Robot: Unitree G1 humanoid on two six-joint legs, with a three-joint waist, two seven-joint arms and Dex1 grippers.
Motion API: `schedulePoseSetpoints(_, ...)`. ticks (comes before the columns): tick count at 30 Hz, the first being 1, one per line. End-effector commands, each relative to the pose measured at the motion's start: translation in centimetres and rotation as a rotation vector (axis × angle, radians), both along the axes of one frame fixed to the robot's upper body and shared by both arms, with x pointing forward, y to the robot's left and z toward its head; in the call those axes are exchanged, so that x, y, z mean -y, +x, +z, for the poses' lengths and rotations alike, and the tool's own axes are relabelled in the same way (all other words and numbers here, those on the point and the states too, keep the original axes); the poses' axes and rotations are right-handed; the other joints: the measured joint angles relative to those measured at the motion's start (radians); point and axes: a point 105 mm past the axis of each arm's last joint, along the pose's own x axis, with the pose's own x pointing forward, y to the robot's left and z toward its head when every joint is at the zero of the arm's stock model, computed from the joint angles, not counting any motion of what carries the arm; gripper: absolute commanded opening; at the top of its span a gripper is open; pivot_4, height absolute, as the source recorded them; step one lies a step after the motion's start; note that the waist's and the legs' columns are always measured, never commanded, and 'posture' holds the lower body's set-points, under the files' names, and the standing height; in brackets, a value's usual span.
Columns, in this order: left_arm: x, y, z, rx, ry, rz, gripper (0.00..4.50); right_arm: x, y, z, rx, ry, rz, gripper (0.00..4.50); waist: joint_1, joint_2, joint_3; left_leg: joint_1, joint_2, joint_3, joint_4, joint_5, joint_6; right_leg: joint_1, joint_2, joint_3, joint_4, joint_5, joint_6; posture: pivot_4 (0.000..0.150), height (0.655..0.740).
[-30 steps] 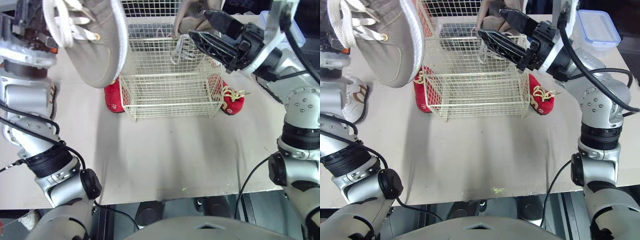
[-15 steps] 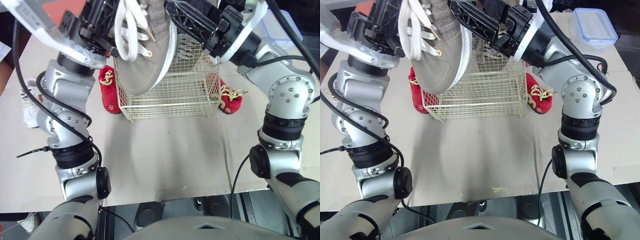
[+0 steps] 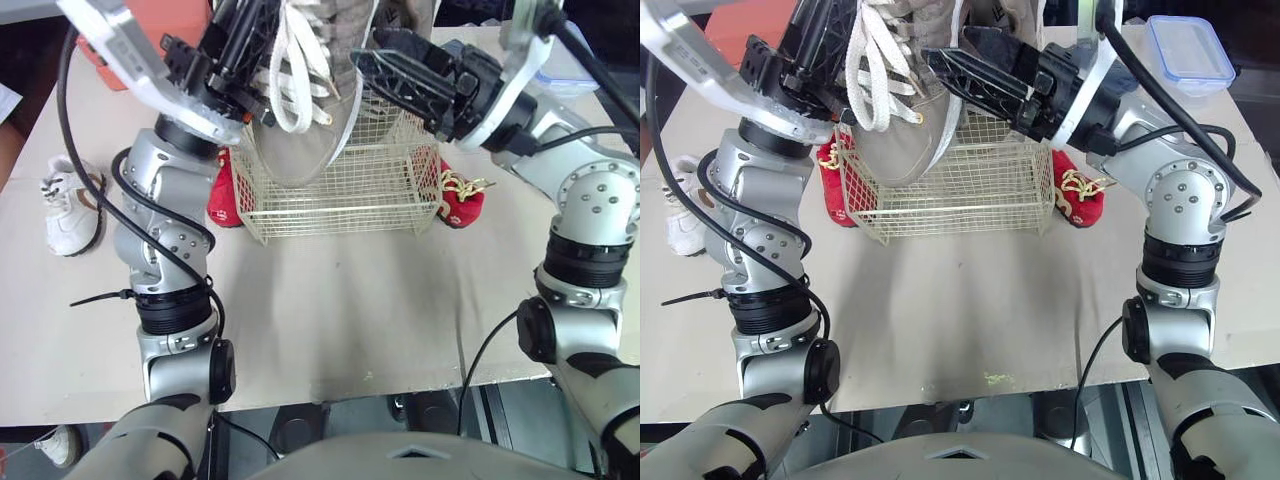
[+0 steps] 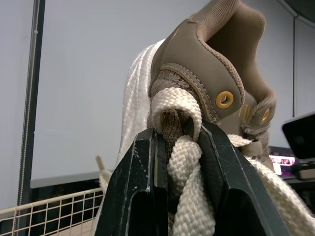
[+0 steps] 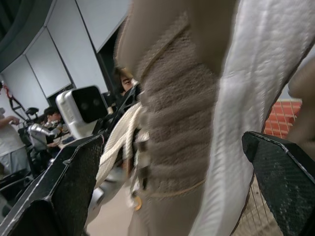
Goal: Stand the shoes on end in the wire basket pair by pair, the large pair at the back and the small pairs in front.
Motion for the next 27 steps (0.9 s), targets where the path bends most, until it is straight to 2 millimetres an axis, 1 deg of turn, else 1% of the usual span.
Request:
schedulePoseSetpoints(1,0.5,-1.3,1.6,0.094,0.007,-0.016,0.63,0.2,-0.7,1.3,0.063,0.023,0.005,4.50,0.001,0.000,0.000,0.000,0.000,0.000,0.000,0.000,0.000,0.000,0.000,0.000,0.000,0.000,0.000,0.150,0.7400)
schedulePoseSetpoints(3,1.0,-1.5,1.6,0.092,0.012,-0.045,0.63,0.1,-0.3,1.4,0.050,0.025,-0.025,4.50,0.002,0.000,0.000,0.000,0.000,0.000,0.000,0.000,0.000,0.000,0.000,0.000,0.000,0.000,0.000,0.150,0.7400)
schedulePoseSetpoints(5,1.6,-1.8,1.4,0.086,0.019,-0.083,0.63,0.1,0.8,1.3,0.026,0.024,-0.092,4.50,0.003,0.000,0.000,0.000,0.000,0.000,0.001,0.000,0.000,0.000,0.000,0.000,0.000,0.000,0.000,0.150,0.7400)
schedulePoseSetpoints(6,2.0,-1.9,1.1,0.083,0.035,-0.096,0.63,0.1,1.1,1.3,0.016,0.029,-0.103,4.50,0.003,0.000,0.000,0.000,0.000,0.000,0.001,0.000,0.000,0.000,0.000,0.000,0.000,0.000,0.000,0.150,0.7400)
schedulePoseSetpoints(9,2.6,-1.9,0.6,0.074,0.070,-0.109,0.63,0.0,1.2,1.5,-0.015,0.058,-0.101,4.50,0.004,0.000,0.000,0.000,0.000,0.000,0.002,0.000,0.000,0.000,0.000,0.000,0.000,0.000,0.000,0.150,0.7400)
schedulePoseSetpoints(12,2.7,-2.0,0.3,0.063,0.074,-0.121,0.63,-0.1,0.7,1.8,-0.017,0.078,-0.074,4.50,0.004,0.000,0.000,-0.001,0.000,0.000,0.002,0.000,0.000,0.000,0.000,0.000,0.000,0.000,0.000,0.150,0.7400)
schedulePoseSetpoints(15,2.5,-1.9,0.3,0.055,0.068,-0.116,0.62,0.4,0.8,1.7,-0.016,0.080,-0.088,3.61,0.005,0.000,0.000,-0.001,0.000,0.000,0.002,0.000,0.000,0.000,0.000,-0.001,0.000,0.000,0.000,0.150,0.7400)
schedulePoseSetpoints(18,2.2,-1.6,0.2,0.029,0.060,-0.111,0.62,0.9,1.1,1.5,-0.017,0.076,-0.108,2.38,0.004,0.000,0.000,-0.001,0.000,0.000,0.002,0.000,0.000,0.000,0.000,0.000,0.000,0.000,0.000,0.150,0.7400)
schedulePoseSetpoints(20,2.4,-2.1,-0.3,-0.029,0.063,-0.198,1.60,1.4,1.3,1.4,-0.012,0.072,-0.121,1.79,0.002,0.000,0.000,-0.001,0.000,0.000,0.002,0.000,0.000,0.000,0.000,0.000,0.001,0.000,0.000,0.150,0.7400)
schedulePoseSetpoints(21,2.4,-2.1,-0.5,-0.040,0.081,-0.197,1.91,1.6,1.3,1.4,-0.003,0.067,-0.128,1.46,0.002,0.000,0.000,-0.001,0.000,0.000,0.002,0.000,0.000,0.000,0.000,0.000,0.001,0.000,0.000,0.150,0.7400)
schedulePoseSetpoints(22,2.3,-1.9,-0.7,-0.044,0.099,-0.172,2.47,1.9,1.4,1.4,0.004,0.061,-0.131,1.20,0.000,0.000,0.000,-0.001,0.000,0.000,0.002,0.000,0.000,0.000,0.000,0.000,0.001,0.000,0.000,0.150,0.7400)
schedulePoseSetpoints(23,2.1,-1.8,-0.7,-0.045,0.110,-0.146,2.82,2.0,1.4,1.4,0.009,0.057,-0.133,1.20,0.001,0.000,0.000,-0.001,0.000,0.000,0.002,0.000,0.000,0.000,0.000,0.000,0.001,0.000,0.000,0.150,0.7400)
schedulePoseSetpoints(25,1.8,-2.0,-1.0,-0.057,0.163,-0.150,3.82,2.5,1.3,1.3,0.051,0.033,-0.139,1.20,0.001,0.000,0.000,-0.001,0.000,0.000,0.002,0.000,0.000,0.000,0.000,0.000,0.001,0.000,0.000,0.150,0.7400)
schedulePoseSetpoints(26,1.5,-2.3,-0.9,-0.066,0.186,-0.169,4.45,2.2,1.3,1.4,0.075,0.016,-0.146,1.20,0.001,0.000,0.000,0.000,0.000,0.000,0.002,0.000,0.000,0.000,0.000,0.000,0.001,0.000,0.000,0.150,0.7400)
schedulePoseSetpoints(27,1.1,-2.6,-0.8,-0.068,0.213,-0.191,4.45,1.1,1.3,1.6,0.100,-0.001,-0.145,1.20,-0.001,0.000,0.000,0.000,0.000,0.000,0.002,0.000,0.000,0.000,0.000,0.000,0.001,0.000,0.000,0.150,0.7400)
